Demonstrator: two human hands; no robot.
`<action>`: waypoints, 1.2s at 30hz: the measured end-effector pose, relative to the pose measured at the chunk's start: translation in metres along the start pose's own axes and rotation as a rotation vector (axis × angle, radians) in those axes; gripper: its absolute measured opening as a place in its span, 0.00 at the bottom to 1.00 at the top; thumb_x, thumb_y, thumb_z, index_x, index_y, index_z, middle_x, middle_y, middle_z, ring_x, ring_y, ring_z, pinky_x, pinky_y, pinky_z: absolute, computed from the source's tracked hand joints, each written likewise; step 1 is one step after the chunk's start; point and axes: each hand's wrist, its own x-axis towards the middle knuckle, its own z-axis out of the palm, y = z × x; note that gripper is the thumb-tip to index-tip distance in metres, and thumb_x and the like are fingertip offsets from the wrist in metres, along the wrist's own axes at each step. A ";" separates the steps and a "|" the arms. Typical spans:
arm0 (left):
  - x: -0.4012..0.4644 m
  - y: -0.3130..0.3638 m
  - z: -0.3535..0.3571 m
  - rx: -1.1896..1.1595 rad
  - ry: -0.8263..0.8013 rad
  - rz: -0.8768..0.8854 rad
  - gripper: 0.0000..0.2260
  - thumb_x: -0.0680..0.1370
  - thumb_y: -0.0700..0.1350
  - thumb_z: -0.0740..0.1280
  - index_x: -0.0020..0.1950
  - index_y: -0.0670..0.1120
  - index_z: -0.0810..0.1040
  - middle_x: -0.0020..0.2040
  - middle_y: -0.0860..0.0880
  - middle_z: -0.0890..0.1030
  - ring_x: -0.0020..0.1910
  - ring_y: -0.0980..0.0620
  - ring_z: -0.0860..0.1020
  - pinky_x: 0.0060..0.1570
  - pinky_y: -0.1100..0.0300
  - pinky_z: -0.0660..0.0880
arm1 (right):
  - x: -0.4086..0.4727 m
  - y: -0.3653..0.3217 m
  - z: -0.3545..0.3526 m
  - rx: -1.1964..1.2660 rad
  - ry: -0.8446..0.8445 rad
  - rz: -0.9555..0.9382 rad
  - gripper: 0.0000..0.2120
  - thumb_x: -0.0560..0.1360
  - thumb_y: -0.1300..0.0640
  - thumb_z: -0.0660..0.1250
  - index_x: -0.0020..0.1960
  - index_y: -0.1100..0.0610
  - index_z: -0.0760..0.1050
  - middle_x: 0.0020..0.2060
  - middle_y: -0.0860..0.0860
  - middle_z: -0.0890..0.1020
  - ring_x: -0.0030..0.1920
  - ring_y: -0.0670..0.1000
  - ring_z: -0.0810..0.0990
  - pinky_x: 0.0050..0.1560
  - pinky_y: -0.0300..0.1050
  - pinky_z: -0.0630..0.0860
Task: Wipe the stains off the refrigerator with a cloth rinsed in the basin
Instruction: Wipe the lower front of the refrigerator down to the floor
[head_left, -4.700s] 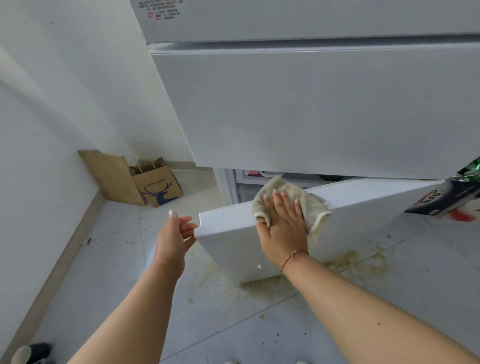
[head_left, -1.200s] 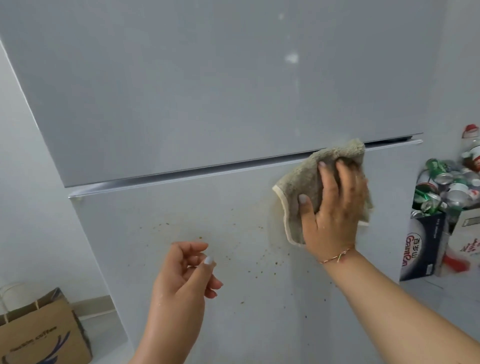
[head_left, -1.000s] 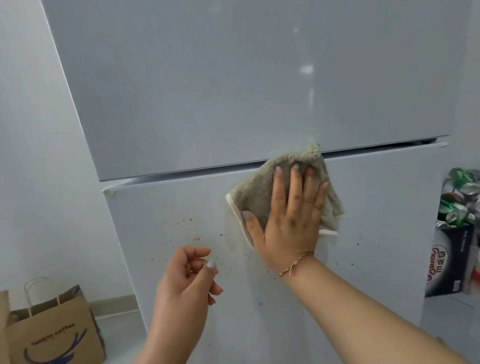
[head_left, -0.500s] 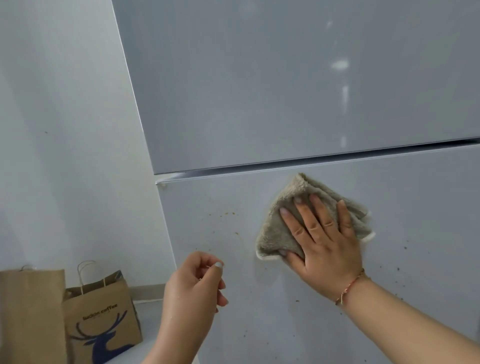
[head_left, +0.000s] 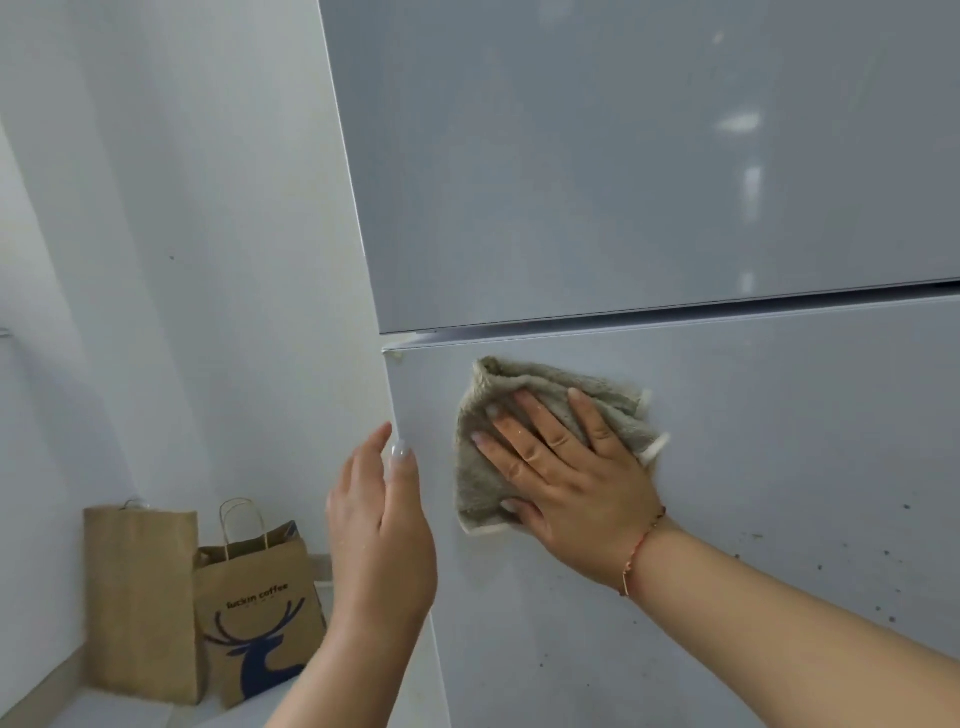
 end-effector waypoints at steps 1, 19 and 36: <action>0.004 -0.001 0.000 -0.011 -0.017 0.009 0.27 0.77 0.63 0.46 0.73 0.57 0.67 0.67 0.60 0.69 0.70 0.59 0.62 0.71 0.52 0.59 | -0.011 0.002 0.001 -0.009 0.010 -0.033 0.29 0.78 0.42 0.57 0.75 0.51 0.60 0.75 0.51 0.62 0.75 0.54 0.58 0.73 0.59 0.51; 0.025 -0.012 -0.023 -0.380 -0.009 -0.206 0.19 0.83 0.58 0.48 0.65 0.53 0.70 0.64 0.49 0.75 0.69 0.52 0.68 0.70 0.50 0.60 | 0.065 -0.039 -0.005 0.060 -0.092 -0.044 0.33 0.77 0.39 0.55 0.77 0.52 0.54 0.76 0.53 0.58 0.77 0.55 0.51 0.74 0.60 0.39; -0.010 -0.045 -0.021 -0.237 -0.056 -0.238 0.12 0.84 0.50 0.52 0.51 0.51 0.75 0.52 0.49 0.78 0.52 0.51 0.78 0.56 0.51 0.74 | 0.002 -0.009 -0.010 0.089 0.014 0.274 0.34 0.71 0.42 0.62 0.75 0.49 0.60 0.74 0.50 0.63 0.74 0.54 0.57 0.72 0.63 0.52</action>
